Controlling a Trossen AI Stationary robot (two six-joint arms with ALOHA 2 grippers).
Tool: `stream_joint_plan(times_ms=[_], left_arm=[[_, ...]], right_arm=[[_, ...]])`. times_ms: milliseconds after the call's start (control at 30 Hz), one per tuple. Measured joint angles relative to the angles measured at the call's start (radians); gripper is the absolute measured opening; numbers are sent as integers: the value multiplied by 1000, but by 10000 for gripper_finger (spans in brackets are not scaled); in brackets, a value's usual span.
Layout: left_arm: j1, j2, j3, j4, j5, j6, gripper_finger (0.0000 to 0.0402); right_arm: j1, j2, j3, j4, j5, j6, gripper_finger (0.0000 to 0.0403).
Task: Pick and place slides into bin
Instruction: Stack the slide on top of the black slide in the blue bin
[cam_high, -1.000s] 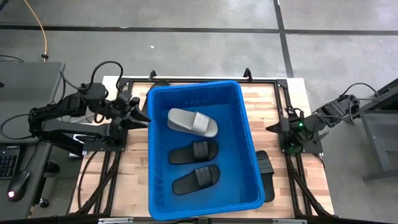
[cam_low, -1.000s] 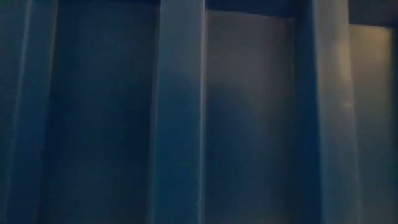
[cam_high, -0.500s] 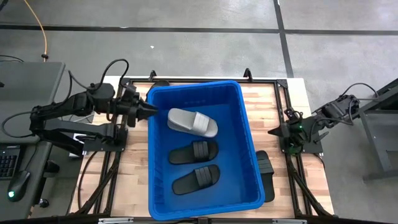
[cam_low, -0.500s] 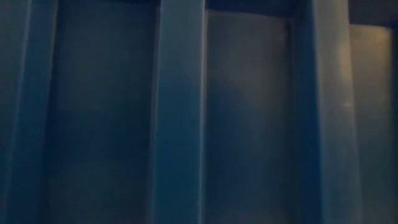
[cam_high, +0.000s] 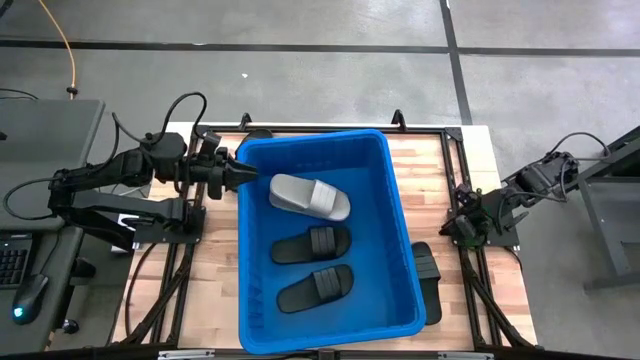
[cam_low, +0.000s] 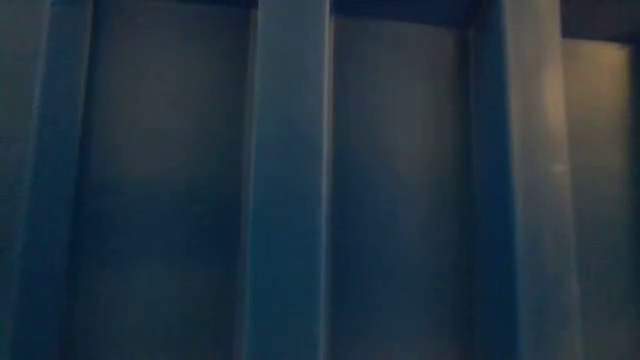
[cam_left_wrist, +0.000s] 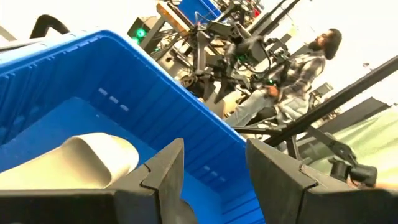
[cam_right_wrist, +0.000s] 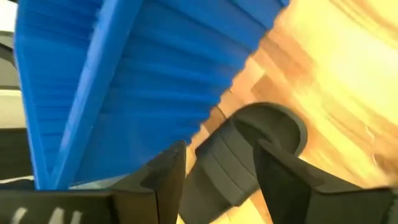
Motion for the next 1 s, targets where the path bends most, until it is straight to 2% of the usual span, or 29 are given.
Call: stream_joint_plan(times_ms=[133,267,367,567,667,800,1000], left_arm=[[0,6,0,0,-12,-28,161],[0,5,0,1,-12,-42,161],[0,6,0,0,-12,-52,161],[0,6,0,0,-12,-53,161],[0,6,0,0,-12,-58,161],[0,6,0,0,-12,-59,161],[0,6,0,-8,-12,-58,161]], right_arm=[[0,55,-18,18,-76,0,191],[0,152,-29,29,-208,-111,226],[-1,208,-29,22,-239,-183,241],[9,349,-33,13,-302,-279,243],[52,422,-33,14,-310,-338,243],[128,506,-33,49,-333,-505,243],[238,605,-33,181,-220,-611,243]])
